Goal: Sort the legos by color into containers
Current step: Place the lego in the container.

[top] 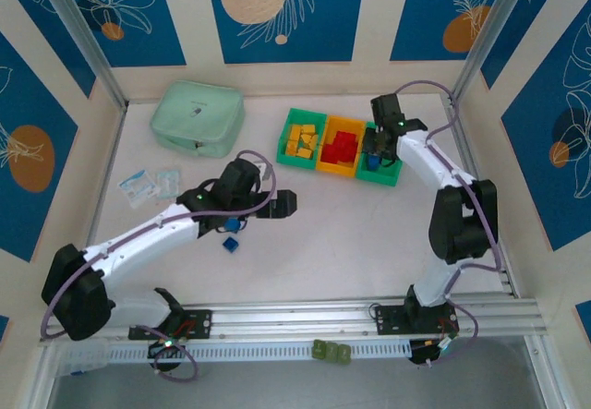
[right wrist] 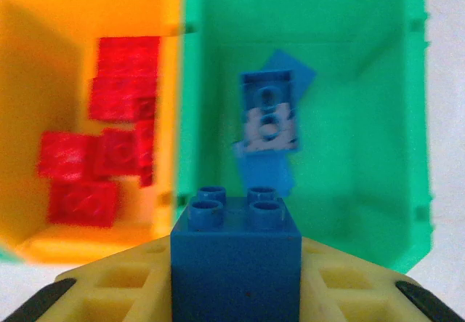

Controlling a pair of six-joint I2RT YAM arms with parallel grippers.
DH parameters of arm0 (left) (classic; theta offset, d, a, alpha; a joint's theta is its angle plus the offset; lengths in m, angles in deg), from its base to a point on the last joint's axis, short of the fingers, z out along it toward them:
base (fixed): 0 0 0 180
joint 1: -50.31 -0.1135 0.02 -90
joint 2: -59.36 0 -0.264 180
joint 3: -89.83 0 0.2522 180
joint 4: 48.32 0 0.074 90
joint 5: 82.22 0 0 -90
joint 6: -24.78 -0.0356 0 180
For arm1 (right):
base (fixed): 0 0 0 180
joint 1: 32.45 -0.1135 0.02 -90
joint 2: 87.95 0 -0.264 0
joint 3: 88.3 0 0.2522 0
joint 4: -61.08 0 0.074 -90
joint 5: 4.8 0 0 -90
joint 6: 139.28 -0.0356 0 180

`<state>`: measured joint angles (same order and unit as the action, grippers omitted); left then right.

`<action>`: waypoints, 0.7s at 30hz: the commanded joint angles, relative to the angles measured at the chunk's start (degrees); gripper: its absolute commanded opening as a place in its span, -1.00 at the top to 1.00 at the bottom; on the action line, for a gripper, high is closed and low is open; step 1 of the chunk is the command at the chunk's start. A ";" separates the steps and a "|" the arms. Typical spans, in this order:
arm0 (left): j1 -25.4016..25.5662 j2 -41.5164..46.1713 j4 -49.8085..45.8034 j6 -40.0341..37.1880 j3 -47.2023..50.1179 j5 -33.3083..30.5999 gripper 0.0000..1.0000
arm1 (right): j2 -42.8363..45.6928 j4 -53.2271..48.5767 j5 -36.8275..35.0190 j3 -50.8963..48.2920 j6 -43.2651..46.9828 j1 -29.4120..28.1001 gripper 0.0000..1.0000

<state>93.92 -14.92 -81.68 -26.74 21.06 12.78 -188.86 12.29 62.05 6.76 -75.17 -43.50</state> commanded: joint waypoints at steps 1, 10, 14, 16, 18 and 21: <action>0.56 -1.93 1.98 -1.33 -3.35 2.20 -0.99 | -4.45 0.76 1.17 4.39 1.41 1.92 0.25; 0.63 -2.72 0.81 -2.18 -4.59 0.69 -0.99 | -11.00 -0.31 4.02 11.55 2.89 4.20 -0.02; 0.56 -2.36 -0.04 -2.69 -4.61 -0.17 -0.99 | -8.07 0.34 4.19 10.21 3.20 3.17 -0.10; 0.51 -1.74 -0.70 -3.02 -4.54 -1.16 -0.99 | -6.12 0.42 3.35 9.05 3.39 1.97 -0.15; 0.51 -0.86 -1.55 -3.24 -4.50 -2.44 -0.99 | -4.03 0.05 2.79 7.51 2.83 0.67 -0.19; 0.43 0.91 -2.70 -3.61 -3.86 -4.19 -0.99 | -0.39 0.39 4.08 4.07 2.18 -2.15 -0.24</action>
<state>94.05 -16.82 -82.25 -28.73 18.16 11.29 -194.15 13.25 64.63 12.93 -72.70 -43.26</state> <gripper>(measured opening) 0.994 0.616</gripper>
